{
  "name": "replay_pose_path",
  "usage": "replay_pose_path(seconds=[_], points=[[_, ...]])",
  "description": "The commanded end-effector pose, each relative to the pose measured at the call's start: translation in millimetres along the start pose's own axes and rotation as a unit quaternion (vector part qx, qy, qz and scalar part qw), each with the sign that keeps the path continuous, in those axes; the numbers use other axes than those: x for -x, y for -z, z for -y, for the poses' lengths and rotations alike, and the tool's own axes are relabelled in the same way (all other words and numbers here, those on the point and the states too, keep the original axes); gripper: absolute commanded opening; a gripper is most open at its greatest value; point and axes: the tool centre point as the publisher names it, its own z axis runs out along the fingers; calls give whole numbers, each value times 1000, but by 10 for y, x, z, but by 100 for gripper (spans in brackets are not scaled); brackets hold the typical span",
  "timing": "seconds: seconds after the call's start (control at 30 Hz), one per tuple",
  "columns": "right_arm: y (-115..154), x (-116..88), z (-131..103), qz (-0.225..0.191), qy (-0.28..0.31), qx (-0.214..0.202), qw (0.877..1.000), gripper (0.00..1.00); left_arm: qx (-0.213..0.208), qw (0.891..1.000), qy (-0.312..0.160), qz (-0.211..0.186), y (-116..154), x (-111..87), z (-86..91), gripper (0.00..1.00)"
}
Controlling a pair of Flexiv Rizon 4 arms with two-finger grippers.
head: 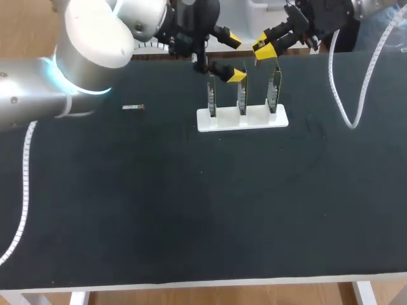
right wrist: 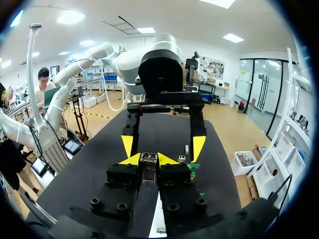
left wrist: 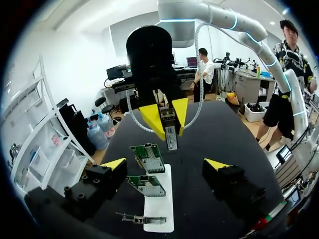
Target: Pick up the optical module with the left hand, and insert it into the network port with the right hand.
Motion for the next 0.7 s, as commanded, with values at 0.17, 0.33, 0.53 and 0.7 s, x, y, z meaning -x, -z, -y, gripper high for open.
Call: replay_pose_path(seconds=[0.17,0.33,0.53,0.7], points=[[1,3,-6,0,0,-1,1000,0,5,1000,8,-14,31,-50,-33,100],[1,3,-6,0,0,-1,1000,0,5,1000,10,-16,24,-72,-44,100],[1,3,-6,0,0,-1,1000,0,2,1000,7,-5,9,-66,-50,100],[1,3,-6,0,0,-1,1000,0,2,1000,7,-5,9,-66,-50,100]])
